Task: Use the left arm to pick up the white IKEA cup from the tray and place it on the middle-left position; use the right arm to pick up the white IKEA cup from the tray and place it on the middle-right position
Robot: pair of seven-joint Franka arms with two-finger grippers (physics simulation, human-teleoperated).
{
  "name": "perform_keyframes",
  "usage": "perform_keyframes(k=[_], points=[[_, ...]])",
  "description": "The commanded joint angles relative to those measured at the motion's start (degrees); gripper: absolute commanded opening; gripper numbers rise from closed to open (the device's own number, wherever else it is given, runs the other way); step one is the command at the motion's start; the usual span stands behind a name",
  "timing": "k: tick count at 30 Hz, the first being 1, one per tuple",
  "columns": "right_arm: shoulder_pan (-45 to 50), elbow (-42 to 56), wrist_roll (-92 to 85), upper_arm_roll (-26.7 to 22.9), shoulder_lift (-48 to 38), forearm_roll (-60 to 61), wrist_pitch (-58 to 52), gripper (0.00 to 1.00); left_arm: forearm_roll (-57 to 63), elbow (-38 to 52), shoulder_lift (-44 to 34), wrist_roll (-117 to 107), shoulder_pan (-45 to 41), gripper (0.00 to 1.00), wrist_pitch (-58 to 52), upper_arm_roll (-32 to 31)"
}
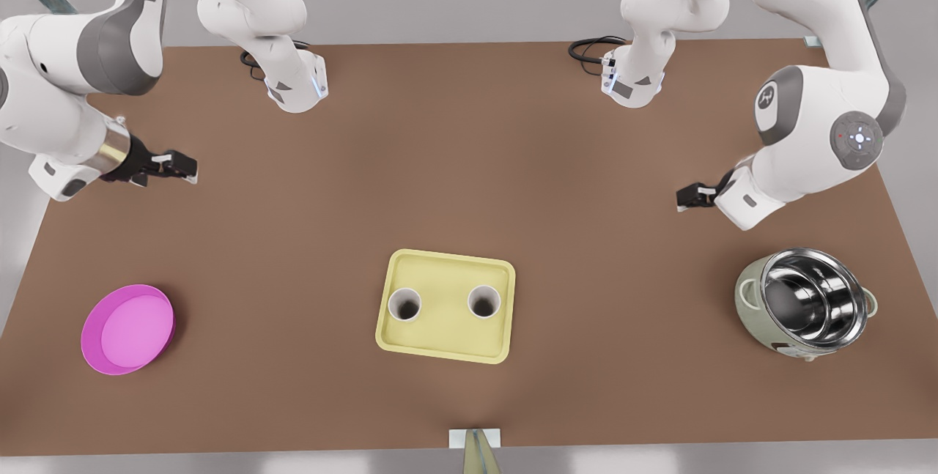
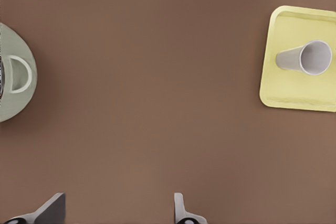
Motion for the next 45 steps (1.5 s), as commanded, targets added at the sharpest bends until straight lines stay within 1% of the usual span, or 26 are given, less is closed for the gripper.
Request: perform_keyframes(k=[1,5,6,7,9,12,14,16,17,18,22,27,31,33,36,45], points=[[-0.23,0.87,-1.4,0.01,0.92,-0.09,6.53,1.0,-0.03,-0.15,-0.79,-2.72,0.25,1.0,6.44,-0.39],[0.12,1.05,-0.78,0.27,2.06,0.09,6.97,1.0,0.67,-0.41,1.85,-2.9,0.77,1.0,7.67,-0.04],[2.13,2.1,2.37,1.76,4.07,0.17,7.32,1.0,-0.12,-0.41,1.85,-2.29,0.95,1.0,7.32,0.14],[6.52,3.6,6.14,1.85,7.76,0.09,7.49,1.0,0.23,-0.06,1.94,-2.29,1.13,1.0,7.32,0.14],[14.88,4.74,20.22,1.85,13.04,-0.09,12.41,1.0,0.76,-0.06,2.02,-2.29,1.66,1.0,7.32,0.05],[21.12,4.83,23.56,2.55,22.79,0.17,22.87,1.0,0.32,-0.06,2.11,-2.29,1.92,1.0,7.32,0.14],[22.36,5.18,26.9,2.56,25.87,0.17,26.91,1.0,0.58,-0.06,2.11,-2.29,1.92,1.0,7.32,0.14],[22.27,5.62,27.52,2.56,29.12,0.17,34.2,1.0,0.67,0.03,2.11,-2.29,1.83,1.0,7.32,0.14],[22.27,7.72,28.39,2.56,31.76,0.17,37.28,1.0,0.76,0.03,2.2,-2.38,1.74,1.0,7.32,0.14],[22.27,10.45,29.1,2.56,33.87,0.17,37.55,1.0,0.67,0.03,2.29,-2.55,1.74,1.0,7.32,0.14],[22.36,11.33,31.48,2.56,36.07,0.17,46.16,1.0,0.76,0.03,2.37,-2.46,1.74,1.0,7.32,0.14],[22.09,11.16,30.6,2.91,39.41,0.0,46.34,1.0,0.76,0.03,2.46,-2.29,1.74,1.0,7.32,0.14],[21.83,9.75,29.01,3.08,40.11,0.17,45.46,1.0,0.85,0.03,2.46,-2.29,1.74,1.0,7.41,0.14],[21.92,8.7,29.19,4.58,40.29,0.26,45.02,1.0,0.85,0.03,2.46,-2.29,1.74,1.0,7.41,0.14],[22.0,7.82,29.28,5.02,40.29,0.35,43.71,1.0,0.76,-0.06,2.46,-2.29,1.66,1.0,7.32,0.14],[21.39,7.38,29.37,4.93,42.84,0.26,43.88,1.0,0.85,0.03,2.46,-2.29,1.74,1.0,7.32,0.14]])
